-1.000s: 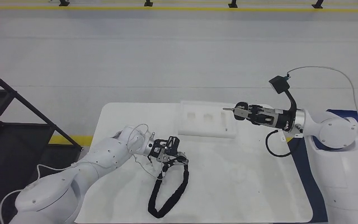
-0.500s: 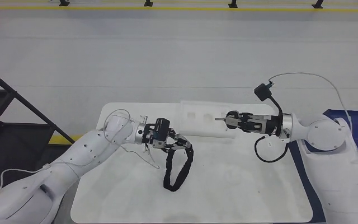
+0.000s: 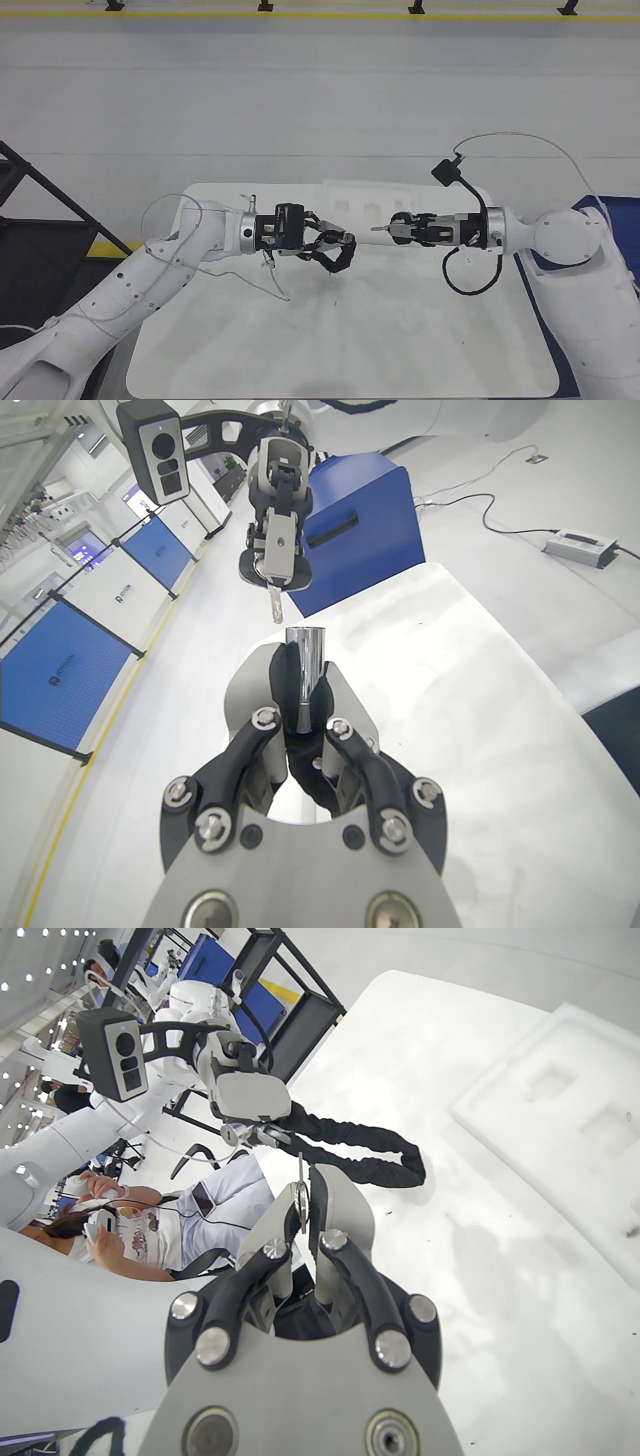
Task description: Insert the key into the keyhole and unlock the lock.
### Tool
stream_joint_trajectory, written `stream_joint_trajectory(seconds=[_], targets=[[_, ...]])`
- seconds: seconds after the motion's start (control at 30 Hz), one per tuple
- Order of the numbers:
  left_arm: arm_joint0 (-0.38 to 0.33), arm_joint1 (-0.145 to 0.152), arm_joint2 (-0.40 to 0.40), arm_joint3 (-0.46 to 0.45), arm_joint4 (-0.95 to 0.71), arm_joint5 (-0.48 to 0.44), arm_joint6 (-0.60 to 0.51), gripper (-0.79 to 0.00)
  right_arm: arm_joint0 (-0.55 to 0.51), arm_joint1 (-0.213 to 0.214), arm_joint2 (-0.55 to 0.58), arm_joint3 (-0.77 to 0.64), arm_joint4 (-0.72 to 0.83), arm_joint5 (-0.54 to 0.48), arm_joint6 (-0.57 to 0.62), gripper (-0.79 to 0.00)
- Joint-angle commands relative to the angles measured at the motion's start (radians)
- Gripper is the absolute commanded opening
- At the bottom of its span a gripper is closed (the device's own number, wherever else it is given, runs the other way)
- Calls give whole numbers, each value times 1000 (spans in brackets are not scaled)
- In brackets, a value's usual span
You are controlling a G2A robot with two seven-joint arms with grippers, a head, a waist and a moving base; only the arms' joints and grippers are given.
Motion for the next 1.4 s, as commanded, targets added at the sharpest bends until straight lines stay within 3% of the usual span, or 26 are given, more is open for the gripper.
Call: stream_joint_trajectory(seconds=[0.0, 0.13, 0.5, 0.6, 0.67, 0.87, 1.03, 1.37], targets=[[23, 3, -19, -40, -5, 47, -63, -785, 0, 0, -1, -3, 12, 9, -11, -785], [57, 6, -46, -86, -2, 108, -123, -785, 0, 0, -1, -3, 12, 9, -11, -785], [57, 6, -46, -86, -2, 108, -123, -785, 0, 0, -1, -3, 12, 9, -11, -785], [57, 6, -46, -86, -2, 108, -123, -785, -14, 1, 7, 24, 30, 81, -50, -785], [75, 5, -51, -86, -13, 122, -138, -785, -23, 0, 24, 34, 120, 140, -64, -785], [101, -3, -64, -90, 34, 178, -126, -785, -60, 14, 49, -70, 87, 227, -42, -785], [110, -22, -50, -89, 89, 236, -83, -785, -125, 26, 49, -227, -30, 334, -82, -785], [85, -68, -9, -46, 98, 240, -120, -785, -185, 39, 42, -377, -177, 407, -147, -785]])
